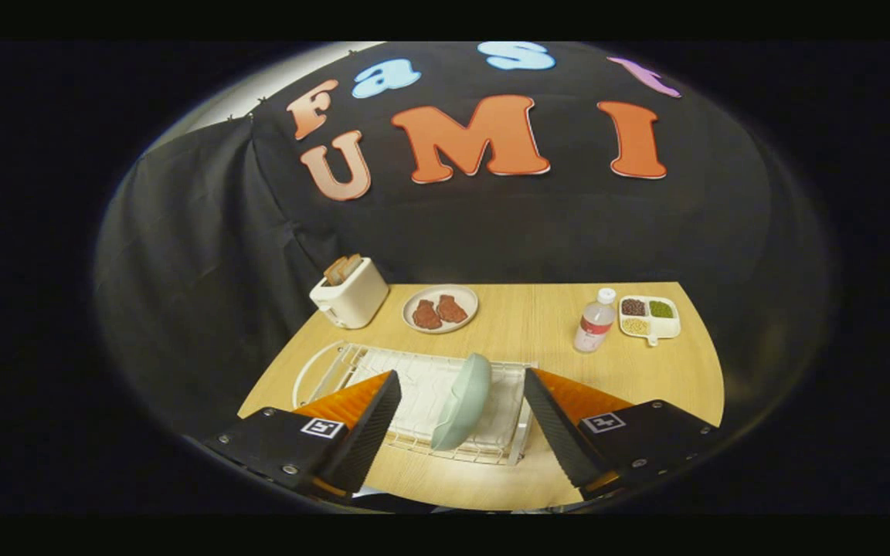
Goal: Take the plate from the dish rack, then take the spoon from the basket and place it into the plate.
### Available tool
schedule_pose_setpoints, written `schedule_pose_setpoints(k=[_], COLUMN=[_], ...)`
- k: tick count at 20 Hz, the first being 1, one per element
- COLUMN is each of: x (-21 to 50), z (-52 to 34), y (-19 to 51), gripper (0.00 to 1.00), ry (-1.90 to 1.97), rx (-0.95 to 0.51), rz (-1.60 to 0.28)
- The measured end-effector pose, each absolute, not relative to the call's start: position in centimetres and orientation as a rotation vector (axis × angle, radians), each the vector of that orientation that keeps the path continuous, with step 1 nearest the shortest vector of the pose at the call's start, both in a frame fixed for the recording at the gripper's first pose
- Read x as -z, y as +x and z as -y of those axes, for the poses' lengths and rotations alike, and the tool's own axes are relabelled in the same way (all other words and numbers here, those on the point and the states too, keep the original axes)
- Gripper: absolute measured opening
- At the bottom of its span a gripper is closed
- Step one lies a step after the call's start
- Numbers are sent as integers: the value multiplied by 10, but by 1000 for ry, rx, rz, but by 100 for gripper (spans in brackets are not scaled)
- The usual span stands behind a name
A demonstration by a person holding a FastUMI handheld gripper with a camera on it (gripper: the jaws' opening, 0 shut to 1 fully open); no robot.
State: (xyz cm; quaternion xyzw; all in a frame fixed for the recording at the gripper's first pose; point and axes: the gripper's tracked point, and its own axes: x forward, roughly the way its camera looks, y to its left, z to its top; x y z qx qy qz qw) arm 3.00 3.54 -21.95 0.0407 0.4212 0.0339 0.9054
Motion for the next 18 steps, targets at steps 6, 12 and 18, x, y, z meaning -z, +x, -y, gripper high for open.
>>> schedule_pose_setpoints(k=[6, 12, 18], x=[274, 305, 327], z=[-43, -51, -66], y=[19, 19, 22], gripper=[89, 78, 63], ry=[96, 79, 45], rx=[-57, -44, -35], rz=[-1066, -1169, -1240])
